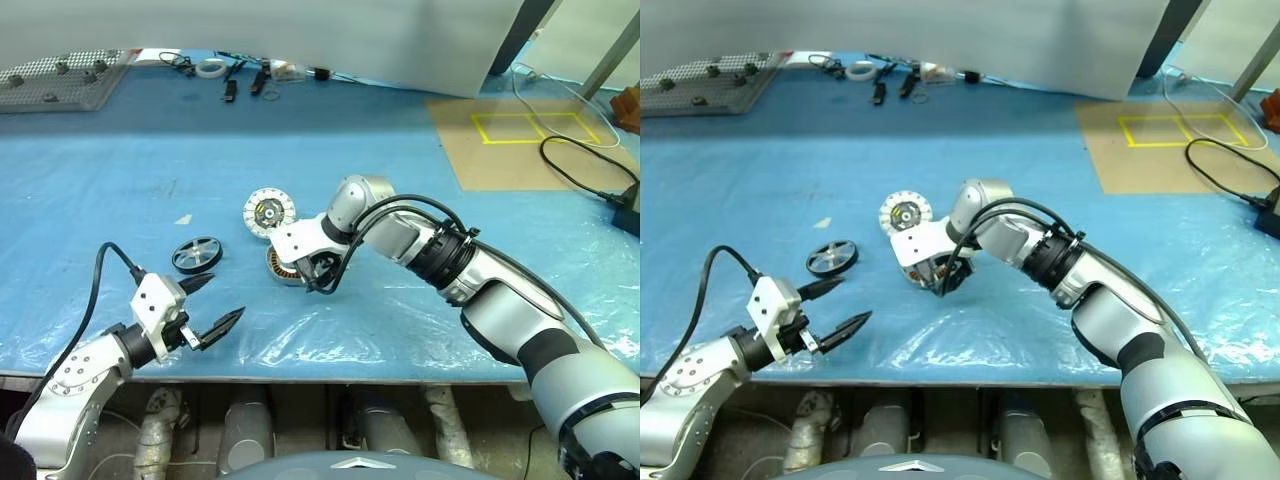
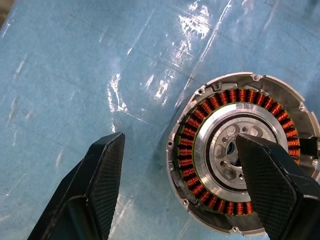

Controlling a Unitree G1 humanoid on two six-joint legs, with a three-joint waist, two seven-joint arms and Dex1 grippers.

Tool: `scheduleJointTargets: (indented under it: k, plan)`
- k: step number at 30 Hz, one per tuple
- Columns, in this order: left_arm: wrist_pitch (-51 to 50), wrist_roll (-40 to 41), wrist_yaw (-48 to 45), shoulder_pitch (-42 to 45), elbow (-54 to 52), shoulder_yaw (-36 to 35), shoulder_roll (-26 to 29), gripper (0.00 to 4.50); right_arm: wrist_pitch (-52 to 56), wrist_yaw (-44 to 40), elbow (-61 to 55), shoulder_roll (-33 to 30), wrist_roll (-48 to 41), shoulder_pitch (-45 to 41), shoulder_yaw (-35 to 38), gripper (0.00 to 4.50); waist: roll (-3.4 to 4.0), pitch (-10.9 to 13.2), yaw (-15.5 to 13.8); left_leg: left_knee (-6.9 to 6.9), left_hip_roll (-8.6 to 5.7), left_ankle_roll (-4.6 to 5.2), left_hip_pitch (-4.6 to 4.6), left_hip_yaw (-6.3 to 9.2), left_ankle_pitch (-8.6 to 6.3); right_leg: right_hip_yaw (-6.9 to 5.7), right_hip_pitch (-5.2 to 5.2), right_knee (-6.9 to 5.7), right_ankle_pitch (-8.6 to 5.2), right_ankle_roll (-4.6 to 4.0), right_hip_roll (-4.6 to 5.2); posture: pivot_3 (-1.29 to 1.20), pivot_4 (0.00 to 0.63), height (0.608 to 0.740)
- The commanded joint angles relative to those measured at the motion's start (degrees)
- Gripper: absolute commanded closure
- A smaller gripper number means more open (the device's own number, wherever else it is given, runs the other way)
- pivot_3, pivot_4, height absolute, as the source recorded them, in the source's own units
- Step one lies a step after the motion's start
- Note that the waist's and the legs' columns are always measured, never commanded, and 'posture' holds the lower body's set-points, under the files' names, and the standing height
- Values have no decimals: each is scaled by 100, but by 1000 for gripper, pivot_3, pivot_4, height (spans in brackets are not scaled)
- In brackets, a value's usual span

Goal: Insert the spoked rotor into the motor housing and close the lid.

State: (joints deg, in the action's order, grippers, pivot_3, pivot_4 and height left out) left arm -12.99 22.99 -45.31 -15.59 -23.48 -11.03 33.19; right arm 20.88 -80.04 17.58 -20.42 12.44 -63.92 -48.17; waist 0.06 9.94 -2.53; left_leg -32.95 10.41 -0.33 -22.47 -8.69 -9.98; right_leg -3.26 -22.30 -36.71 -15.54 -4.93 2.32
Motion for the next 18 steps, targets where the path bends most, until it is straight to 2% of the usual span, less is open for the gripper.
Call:
scheduleJointTargets:
  k: [1,14,18]
  plan:
    - [114,39,5,66,-132,-39,13,0,-210,79,238,52,143,34,154,800,0,0,-1,0,0,0,0,0,0,0,0,0,0,0,0,0,150,740]
    - [175,-16,-45,107,29,115,-59,0,-474,43,544,128,376,148,156,800,0,0,-4,-3,0,1,4,0,0,0,5,-1,0,0,0,0,150,740]
    - [166,4,-29,242,99,110,-65,0,-261,56,684,276,400,148,211,1698,0,0,-6,-3,1,1,14,0,0,0,13,-2,0,-1,0,0,150,740]
